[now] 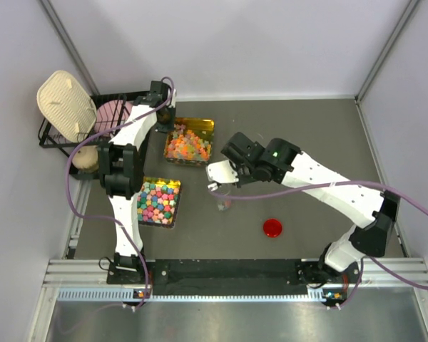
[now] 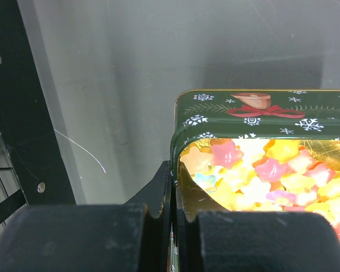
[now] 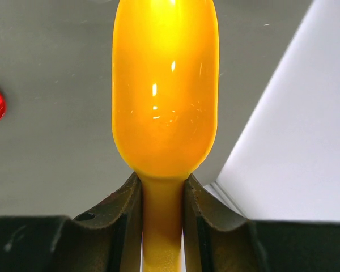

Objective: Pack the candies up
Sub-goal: Place the fake candies in the packing bottle, then scoop the fake candies from the storage box.

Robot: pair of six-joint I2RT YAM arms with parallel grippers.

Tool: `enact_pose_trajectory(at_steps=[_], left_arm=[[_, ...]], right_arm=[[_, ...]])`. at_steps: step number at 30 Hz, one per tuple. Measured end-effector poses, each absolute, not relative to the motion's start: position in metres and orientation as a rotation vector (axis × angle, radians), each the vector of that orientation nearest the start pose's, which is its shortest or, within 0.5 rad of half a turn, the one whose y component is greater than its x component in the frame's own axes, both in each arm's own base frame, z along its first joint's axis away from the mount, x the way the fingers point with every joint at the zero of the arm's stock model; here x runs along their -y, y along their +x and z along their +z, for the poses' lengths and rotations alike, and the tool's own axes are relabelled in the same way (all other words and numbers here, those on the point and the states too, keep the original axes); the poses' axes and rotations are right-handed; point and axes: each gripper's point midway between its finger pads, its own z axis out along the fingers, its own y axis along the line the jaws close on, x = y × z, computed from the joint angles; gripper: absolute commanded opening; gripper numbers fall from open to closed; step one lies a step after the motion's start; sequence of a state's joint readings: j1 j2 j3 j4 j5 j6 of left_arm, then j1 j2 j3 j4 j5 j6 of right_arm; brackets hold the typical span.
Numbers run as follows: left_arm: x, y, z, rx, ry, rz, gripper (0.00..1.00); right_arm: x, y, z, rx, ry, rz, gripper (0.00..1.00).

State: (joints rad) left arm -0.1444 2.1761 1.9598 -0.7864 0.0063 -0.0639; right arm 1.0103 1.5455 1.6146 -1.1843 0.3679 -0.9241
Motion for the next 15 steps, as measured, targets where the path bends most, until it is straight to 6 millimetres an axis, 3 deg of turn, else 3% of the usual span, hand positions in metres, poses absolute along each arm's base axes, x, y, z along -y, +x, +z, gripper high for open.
enact_pose_trajectory(at_steps=[4, 8, 15], left_arm=[[0.081, 0.515, 0.104, -2.573, 0.133, -0.101, 0.00], [0.084, 0.515, 0.104, -2.572, 0.155, -0.107, 0.00], [0.092, 0.515, 0.105, -2.562, 0.174, -0.108, 0.00]], right_arm=[[-0.243, 0.272, 0.264, -1.567, -2.041, -0.468, 0.00], [-0.261, 0.302, 0.279, -1.553, -1.990, -0.513, 0.00], [-0.305, 0.359, 0.268, -1.508, -2.011, -0.629, 0.00]])
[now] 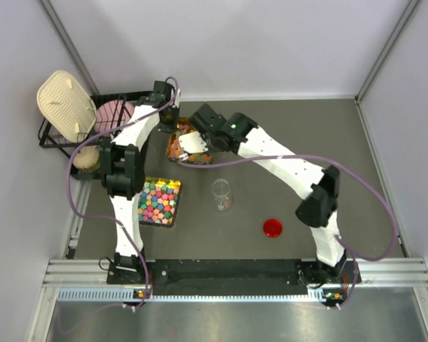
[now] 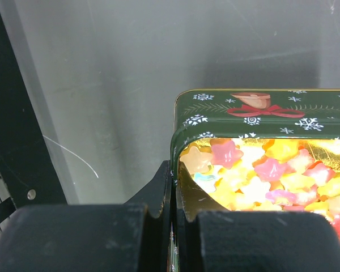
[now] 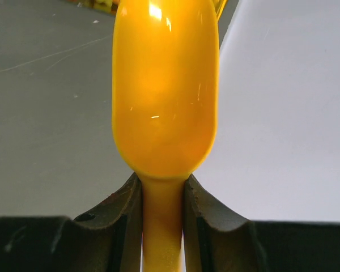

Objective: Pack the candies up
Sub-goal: Scoop the fake candies from the storage box.

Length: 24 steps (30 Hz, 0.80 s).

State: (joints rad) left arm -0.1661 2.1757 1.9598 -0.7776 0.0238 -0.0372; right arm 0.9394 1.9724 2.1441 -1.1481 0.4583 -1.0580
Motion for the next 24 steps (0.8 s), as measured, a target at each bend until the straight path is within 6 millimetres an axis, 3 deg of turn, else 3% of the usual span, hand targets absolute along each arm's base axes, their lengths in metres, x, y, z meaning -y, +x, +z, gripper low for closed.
enact_pose_trajectory(at_steps=[3, 8, 24], left_arm=[[0.096, 0.517, 0.107, -2.549, 0.179, -0.101, 0.00], [0.102, 0.514, 0.111, -2.534, 0.180, -0.097, 0.00], [0.111, 0.503, 0.131, -2.474, 0.197, -0.033, 0.00]], right_arm=[[-0.319, 0.378, 0.252, -1.482, -2.054, -0.678, 0.00], [-0.326, 0.395, 0.229, -1.462, -2.125, -0.759, 0.00], [-0.333, 0.426, 0.205, -1.396, -2.169, -0.926, 0.00]])
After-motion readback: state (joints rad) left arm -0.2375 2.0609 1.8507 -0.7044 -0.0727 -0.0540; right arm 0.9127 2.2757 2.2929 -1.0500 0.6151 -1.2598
